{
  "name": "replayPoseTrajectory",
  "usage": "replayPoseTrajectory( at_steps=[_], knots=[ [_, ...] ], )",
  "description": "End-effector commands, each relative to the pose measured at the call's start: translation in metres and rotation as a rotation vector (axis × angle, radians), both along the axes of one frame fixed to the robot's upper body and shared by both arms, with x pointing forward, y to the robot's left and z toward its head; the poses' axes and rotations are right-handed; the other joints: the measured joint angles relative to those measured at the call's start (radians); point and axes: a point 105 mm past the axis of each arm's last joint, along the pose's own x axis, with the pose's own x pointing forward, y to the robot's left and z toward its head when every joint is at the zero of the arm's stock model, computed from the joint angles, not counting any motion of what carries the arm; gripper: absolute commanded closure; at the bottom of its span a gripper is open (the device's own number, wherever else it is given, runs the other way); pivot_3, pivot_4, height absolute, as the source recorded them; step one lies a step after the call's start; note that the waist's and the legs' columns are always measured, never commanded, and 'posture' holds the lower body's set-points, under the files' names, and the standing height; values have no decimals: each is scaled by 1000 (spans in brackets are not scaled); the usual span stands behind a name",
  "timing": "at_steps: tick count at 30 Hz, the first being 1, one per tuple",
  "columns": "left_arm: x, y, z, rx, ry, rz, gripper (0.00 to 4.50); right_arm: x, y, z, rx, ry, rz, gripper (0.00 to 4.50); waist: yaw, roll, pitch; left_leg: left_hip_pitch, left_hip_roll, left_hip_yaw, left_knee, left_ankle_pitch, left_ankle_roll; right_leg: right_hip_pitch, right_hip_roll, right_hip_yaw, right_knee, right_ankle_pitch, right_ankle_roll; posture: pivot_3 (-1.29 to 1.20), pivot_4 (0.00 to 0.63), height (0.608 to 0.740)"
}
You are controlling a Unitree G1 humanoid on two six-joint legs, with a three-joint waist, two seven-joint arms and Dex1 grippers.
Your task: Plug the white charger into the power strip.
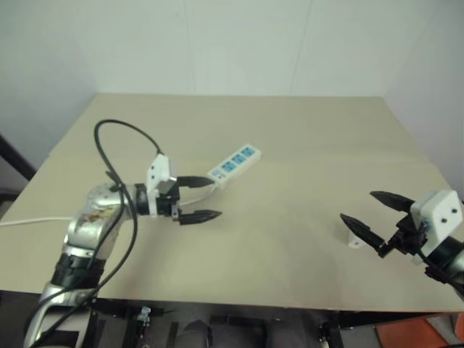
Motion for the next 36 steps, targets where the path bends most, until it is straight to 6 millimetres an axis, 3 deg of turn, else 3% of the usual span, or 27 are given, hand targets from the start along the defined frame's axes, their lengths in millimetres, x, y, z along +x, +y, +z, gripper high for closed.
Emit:
replayPoseTrajectory(
  at_steps=[1,6,13,18,22,30,34,36],
  knots=[
    [13,1,11,-24,-42,78,28,-2,3,13,-5,-54,11,0,1,0,0,0,0,0,0,0,0,0,0,0,0,0,0,0,150,740],
    [41,1,3,49,-20,232,28,0,4,15,-6,-62,16,0,1,0,0,0,0,0,0,0,0,0,0,0,0,0,0,0,150,740],
    [83,1,-39,284,147,427,28,1,7,21,-14,-82,24,0,2,-1,0,-1,-1,0,1,0,0,0,0,0,0,0,0,0,150,740],
    [96,-3,-60,361,186,491,28,-2,9,23,-17,-92,26,0,1,-1,0,-1,0,0,1,0,0,-1,0,0,0,0,0,0,150,740],
    [97,-9,-73,388,219,492,861,-4,9,26,-21,-98,23,0,3,-1,0,-2,-1,0,1,0,0,-1,0,0,0,0,0,0,150,740],
    [80,-5,-89,390,273,460,3246,-6,9,26,-28,-93,25,0,0,-1,0,-1,0,0,1,0,0,0,0,0,0,0,0,0,150,740],
    [68,-3,-88,354,278,426,4383,-5,10,25,-27,-85,38,0,-1,-1,0,0,0,0,1,0,0,0,0,0,1,0,0,0,150,740],
    [60,-2,-84,343,241,379,4479,-4,10,24,-28,-81,44,0,-2,-1,0,0,0,0,1,0,0,0,0,0,1,0,0,0,150,740]
  ],
)
